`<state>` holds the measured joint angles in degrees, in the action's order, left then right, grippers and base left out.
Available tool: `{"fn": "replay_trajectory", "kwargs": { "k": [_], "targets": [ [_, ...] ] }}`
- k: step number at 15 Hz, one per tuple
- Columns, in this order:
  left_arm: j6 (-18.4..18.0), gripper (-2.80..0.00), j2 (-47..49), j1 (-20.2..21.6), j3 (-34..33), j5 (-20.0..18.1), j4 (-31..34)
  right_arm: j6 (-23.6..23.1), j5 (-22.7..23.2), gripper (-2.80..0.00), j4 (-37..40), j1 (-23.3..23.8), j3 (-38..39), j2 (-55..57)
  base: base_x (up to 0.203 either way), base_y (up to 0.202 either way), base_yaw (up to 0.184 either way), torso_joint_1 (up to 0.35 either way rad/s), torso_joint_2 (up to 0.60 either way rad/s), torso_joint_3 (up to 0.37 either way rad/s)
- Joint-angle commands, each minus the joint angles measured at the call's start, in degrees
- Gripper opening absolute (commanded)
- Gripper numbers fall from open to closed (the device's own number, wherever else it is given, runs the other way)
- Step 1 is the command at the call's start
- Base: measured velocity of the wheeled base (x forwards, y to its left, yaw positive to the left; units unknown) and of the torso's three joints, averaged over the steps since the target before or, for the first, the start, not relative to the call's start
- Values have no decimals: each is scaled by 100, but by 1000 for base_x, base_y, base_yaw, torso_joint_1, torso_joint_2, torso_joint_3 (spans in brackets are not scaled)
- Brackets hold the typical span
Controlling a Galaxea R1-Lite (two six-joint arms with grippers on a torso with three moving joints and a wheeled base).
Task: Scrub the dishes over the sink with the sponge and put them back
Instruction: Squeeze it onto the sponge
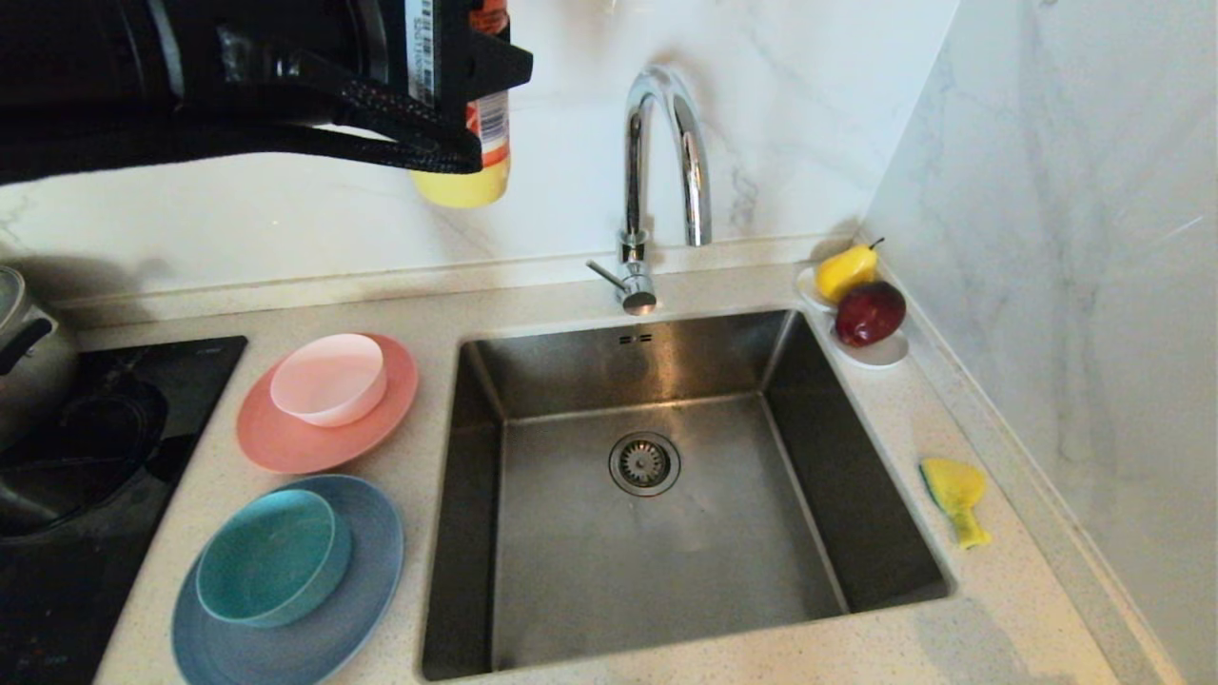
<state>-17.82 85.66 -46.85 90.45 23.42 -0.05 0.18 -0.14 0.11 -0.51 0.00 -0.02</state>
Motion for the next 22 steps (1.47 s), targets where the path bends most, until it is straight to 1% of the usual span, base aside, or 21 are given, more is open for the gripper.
{"fn": "replay_trajectory", "kwargs": {
  "k": [1,2,4,7,10,11,13,15,16,18,20,22],
  "targets": [
    [-188,-280,280,-219,209,15,-41,0,1,-280,4,-2,0,-6,0,0,0,0,0,0],
    [-334,-280,328,-308,235,14,-64,0,5,-280,-2,-2,0,-6,0,0,0,0,0,0],
    [-453,-280,431,-520,325,47,-70,0,-4,-280,-2,-2,0,-6,0,0,0,0,0,0],
    [-555,-280,784,-1137,758,568,-69,0,0,-280,-2,-2,0,-6,0,0,0,0,0,0],
    [-610,-280,1199,-1668,1191,902,-68,0,-1,-280,-2,-2,0,-6,0,0,0,0,0,0],
    [-617,-280,1320,-1857,1317,1065,-71,0,-4,-280,-2,-2,0,-6,0,0,0,0,0,0],
    [-609,-280,1498,-2209,1387,1339,-76,0,-4,-280,-2,-2,0,-6,0,0,0,0,0,0],
    [-619,-280,1699,-2503,1395,1502,-73,0,-4,-280,-2,-2,0,-6,0,0,0,0,0,0],
    [-627,-280,1835,-2624,1385,1627,-73,0,-1,-280,0,-2,0,-6,0,0,0,0,0,0],
    [-549,-280,2072,-2717,1322,1803,-82,0,-4,-280,-2,-2,0,-6,0,0,0,0,0,0],
    [-397,-280,2281,-2781,1319,1852,-39,0,-4,-280,-2,-2,0,-6,0,0,0,0,0,0],
    [-384,-280,2565,-2806,1330,1933,-21,0,5,-280,6,-2,0,-6,0,0,0,0,0,0]
  ]
}}
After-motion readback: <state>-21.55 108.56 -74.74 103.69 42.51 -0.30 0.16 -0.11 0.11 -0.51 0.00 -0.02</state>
